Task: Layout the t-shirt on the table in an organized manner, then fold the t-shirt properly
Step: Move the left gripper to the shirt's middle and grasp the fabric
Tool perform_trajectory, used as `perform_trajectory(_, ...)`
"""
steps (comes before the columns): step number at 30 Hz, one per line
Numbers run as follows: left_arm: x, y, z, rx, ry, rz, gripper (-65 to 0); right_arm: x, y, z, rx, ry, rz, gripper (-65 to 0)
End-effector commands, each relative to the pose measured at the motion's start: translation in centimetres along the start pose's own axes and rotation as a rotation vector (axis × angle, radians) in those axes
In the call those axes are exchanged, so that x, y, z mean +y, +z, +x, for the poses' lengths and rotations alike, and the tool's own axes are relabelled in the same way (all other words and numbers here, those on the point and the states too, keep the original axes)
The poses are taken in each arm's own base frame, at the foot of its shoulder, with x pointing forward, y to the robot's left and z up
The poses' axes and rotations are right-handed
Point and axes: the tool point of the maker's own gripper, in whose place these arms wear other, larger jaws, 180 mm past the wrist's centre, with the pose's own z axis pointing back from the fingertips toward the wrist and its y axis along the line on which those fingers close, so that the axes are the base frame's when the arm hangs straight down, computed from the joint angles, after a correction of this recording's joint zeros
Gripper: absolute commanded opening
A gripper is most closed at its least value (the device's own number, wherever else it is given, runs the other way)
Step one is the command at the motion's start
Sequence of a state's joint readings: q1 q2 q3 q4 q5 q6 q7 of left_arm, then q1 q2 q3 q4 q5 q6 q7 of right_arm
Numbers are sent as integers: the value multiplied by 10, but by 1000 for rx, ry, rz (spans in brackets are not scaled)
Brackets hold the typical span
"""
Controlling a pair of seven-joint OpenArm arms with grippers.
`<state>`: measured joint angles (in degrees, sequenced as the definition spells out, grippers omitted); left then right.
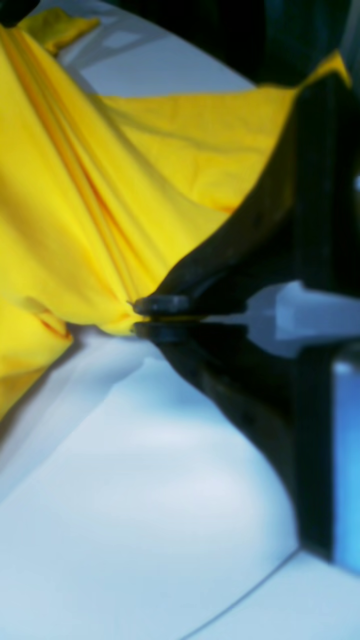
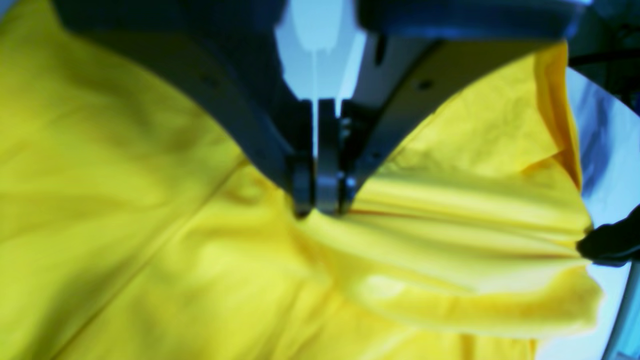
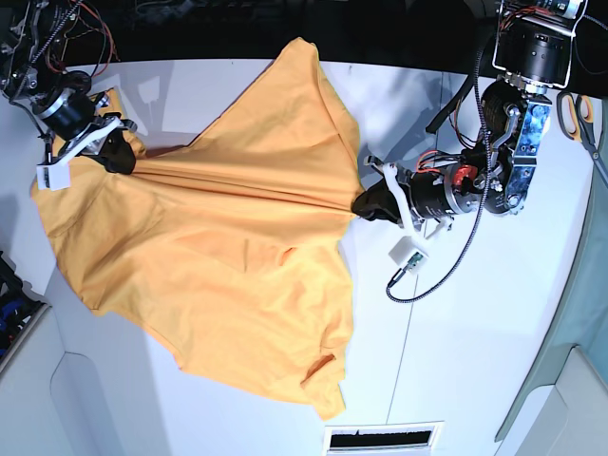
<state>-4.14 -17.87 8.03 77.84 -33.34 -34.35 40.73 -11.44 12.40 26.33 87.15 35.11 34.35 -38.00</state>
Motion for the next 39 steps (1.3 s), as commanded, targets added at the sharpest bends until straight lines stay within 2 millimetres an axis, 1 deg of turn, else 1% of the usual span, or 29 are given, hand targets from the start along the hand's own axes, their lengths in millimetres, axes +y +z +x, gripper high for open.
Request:
perform_trajectory(1,17,9,11,-18,-8,50,-650,-18,12,23,-57,24,-52,-650)
perform_trajectory(3,16,9,12,-21,-1,45,-650,-29,20,30,-67,34,-75,-650)
perform_trajectory(5,15,9,12,-22,-4,38,-650,-34,24,35,-71,45,-85,-650)
perform_trajectory(9,13,9,7,4,0,27,-650,-37,26,35,-62,54,-91,-650)
perform_trajectory(12,-7,10,0,36,-2,-84,-650,-32,25,33,-58,28,-68,-650)
perform_trajectory(13,-15,11,-3,45,3,-126,-628,-28,24,32,-55,8,-48,-650)
perform_trajectory(14,-20,11,-4,47,25,-153,-614,-22,22,30,-55,-18,-22,-650)
perform_trajectory(16,-28,12,-3,37,59,-191,-613,-9,18,27,-57,-70,30,-650)
perform_trajectory(19,-30,13,-1,27,72,-207,-613,9,12,13,-25,-130,91,-650)
perform_trajectory(20,-30,13,-1,28,72,-206,-613,17,10,9,-18,-154,120,-632)
perform_trajectory(22,-30,13,-1,28,71,-206,-609,32,8,3,-16,-194,178,-518)
perform_trajectory(23,-30,13,-1,28,71,-206,-590,38,8,0,-20,-213,198,-481)
perform_trajectory(24,-30,13,-1,30,69,-204,-562,42,7,-3,-14,-222,210,-469)
perform_trajectory(26,-28,13,-1,32,62,-194,-494,53,3,-13,13,-229,230,-470)
perform_trajectory(28,-28,12,-3,34,62,-194,-453,67,-1,-28,63,-223,264,-470)
perform_trajectory(32,-29,12,-2,30,67,-198,-449,105,-8,-69,192,-185,340,-470)
perform_trajectory(35,-29,12,1,15,69,-198,-449,127,-15,-89,262,-112,370,-469)
perform_trajectory(36,-29,13,1,13,71,-201,-449,133,-18,-93,272,-90,375,-459)
perform_trajectory(39,-30,13,1,12,73,-202,-449,147,-26,-101,287,-38,374,-350)
